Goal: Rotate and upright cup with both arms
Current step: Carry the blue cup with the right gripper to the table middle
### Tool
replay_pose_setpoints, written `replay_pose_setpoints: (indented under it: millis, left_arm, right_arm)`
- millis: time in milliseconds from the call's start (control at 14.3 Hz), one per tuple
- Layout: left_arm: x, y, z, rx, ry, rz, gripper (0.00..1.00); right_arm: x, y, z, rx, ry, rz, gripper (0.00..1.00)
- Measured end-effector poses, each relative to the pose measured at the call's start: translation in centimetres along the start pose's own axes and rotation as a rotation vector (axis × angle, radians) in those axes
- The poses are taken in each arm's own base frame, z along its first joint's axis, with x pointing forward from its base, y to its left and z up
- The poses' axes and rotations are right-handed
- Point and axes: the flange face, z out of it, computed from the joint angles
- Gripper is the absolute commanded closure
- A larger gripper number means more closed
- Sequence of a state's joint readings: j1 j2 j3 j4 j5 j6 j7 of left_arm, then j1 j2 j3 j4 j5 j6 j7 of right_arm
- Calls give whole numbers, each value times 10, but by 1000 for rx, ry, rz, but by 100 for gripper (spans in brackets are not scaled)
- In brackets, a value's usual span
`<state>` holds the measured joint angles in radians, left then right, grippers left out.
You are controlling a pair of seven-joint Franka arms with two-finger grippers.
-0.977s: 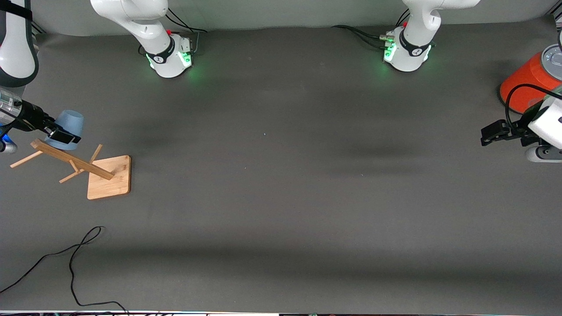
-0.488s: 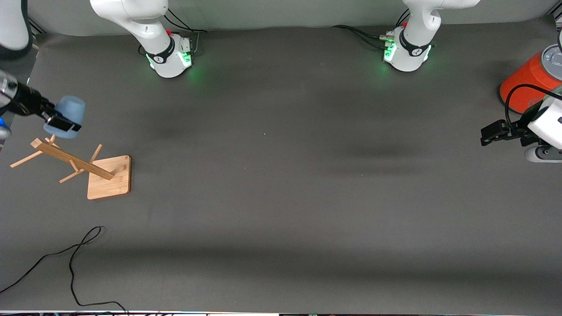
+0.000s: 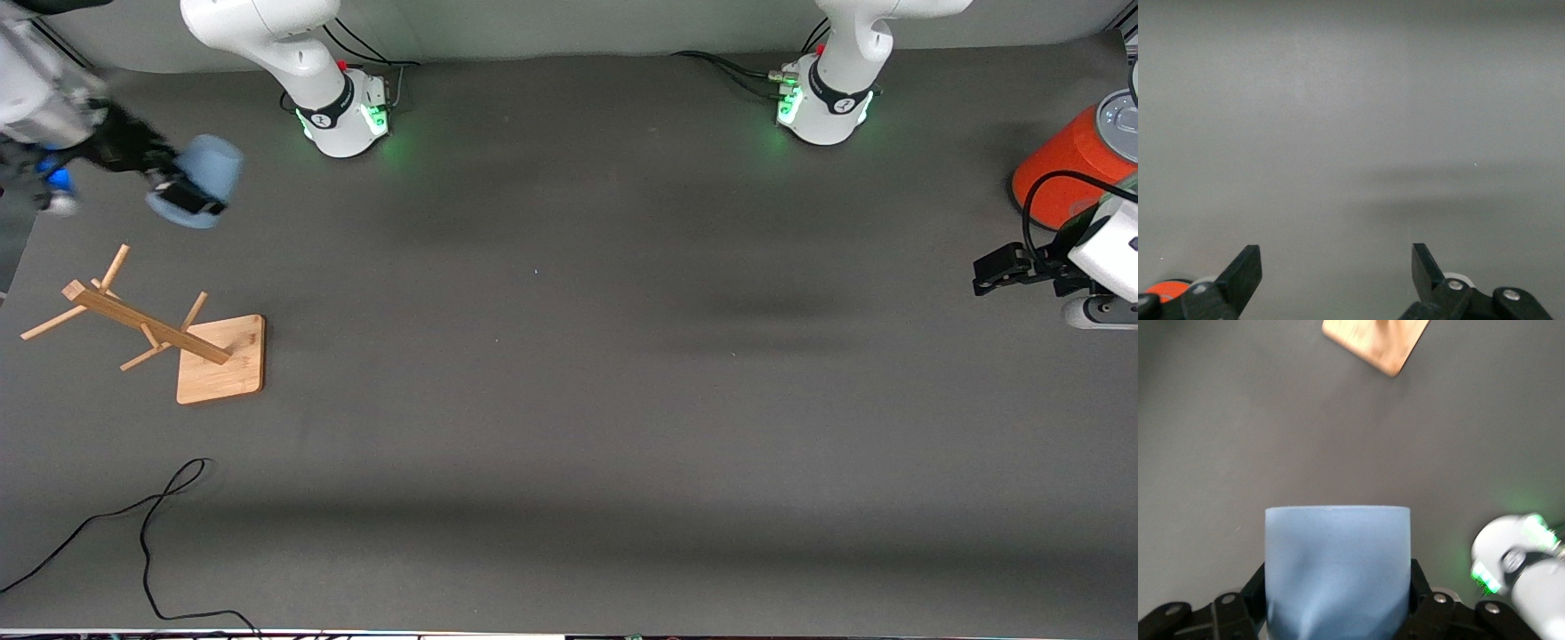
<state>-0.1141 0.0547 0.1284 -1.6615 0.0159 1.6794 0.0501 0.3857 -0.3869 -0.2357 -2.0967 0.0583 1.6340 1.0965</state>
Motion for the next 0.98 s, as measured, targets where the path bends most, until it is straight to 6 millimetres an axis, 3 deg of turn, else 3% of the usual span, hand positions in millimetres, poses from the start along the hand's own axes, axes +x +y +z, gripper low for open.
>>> replay_pose_setpoints:
  millis: [209,488,698,977]
  left_arm:
    - [0,-1,1,0,-3,0,0]
    - [1,-4,4,1,-8,19,0]
    - [2,-5,7,1,-13,24,0]
    - [2,-5,7,1,-14,25,0]
  right_arm:
    - [-78,-65,1,21,-26,96,68]
    - [-159,-176,15,21,16,195,68]
    - [-225,-248,61,-3,70,274,68]
    - [-296,-313,152,-7,139,411,68]
